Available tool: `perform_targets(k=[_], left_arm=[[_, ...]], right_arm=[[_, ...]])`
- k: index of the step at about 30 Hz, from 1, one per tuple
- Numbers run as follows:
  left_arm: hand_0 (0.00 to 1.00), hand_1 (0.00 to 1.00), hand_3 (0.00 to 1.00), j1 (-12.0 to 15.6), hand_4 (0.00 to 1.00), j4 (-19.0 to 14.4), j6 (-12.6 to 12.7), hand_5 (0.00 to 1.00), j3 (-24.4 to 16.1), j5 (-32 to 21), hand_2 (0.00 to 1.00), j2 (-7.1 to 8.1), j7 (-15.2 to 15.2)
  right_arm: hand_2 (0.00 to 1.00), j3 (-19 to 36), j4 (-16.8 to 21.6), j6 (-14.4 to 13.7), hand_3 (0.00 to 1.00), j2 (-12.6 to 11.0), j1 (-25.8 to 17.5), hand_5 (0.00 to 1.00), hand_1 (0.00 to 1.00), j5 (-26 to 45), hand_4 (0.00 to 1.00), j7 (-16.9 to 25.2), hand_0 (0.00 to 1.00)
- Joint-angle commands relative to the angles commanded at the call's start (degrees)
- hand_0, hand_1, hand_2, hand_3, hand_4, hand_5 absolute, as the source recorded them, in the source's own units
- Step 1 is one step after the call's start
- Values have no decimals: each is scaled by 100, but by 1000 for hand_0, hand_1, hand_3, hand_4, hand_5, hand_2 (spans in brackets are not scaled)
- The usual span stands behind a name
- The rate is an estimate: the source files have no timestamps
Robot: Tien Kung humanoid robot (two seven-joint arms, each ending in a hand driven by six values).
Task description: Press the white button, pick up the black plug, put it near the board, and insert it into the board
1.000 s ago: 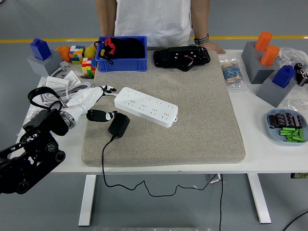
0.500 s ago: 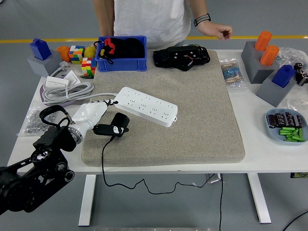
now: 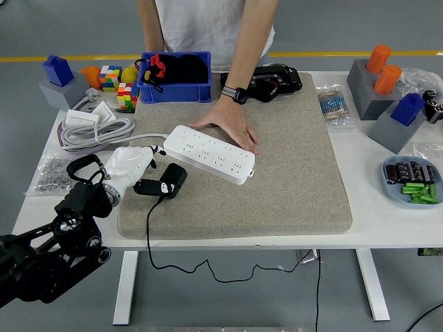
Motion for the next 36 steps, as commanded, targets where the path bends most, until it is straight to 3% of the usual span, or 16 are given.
perform_targets(k=[2,16,25,26,31,32,36], left_arm=[[377,599,764,-10,991,-9,3,481,38,-16,608,-6,2],[372,614,761,-26,957,49,-6,428,72,-64,626,-1,30],[372,602,738,-30,957,45,204,421,219,-143,607,-20,42],[322,510,700,-35,913,46,213,344,249,-160,521,-25,40],[322,510,700,-36,913,59,334,344,343,-212,521,-45,-8],[266,453,678,-37,884,61,402,276,361,-222,483,-51,-36],[266,453,678,-54,884,81,550,276,424,-243,483,-65,-68]], right_arm=[[522,-11,-5,2,532,1,1,365,511,4,680,-2,591],[522,-42,1,2,533,1,-21,365,511,10,680,1,593],[522,-12,6,-10,533,20,-11,365,511,5,680,17,592],[522,-16,5,-9,532,21,-11,365,511,8,680,16,594],[522,-22,5,-3,532,28,-13,365,511,8,680,10,594],[523,-26,3,-1,533,29,-15,364,511,7,679,8,594],[523,-32,1,-2,533,28,-18,364,511,7,679,9,594]])
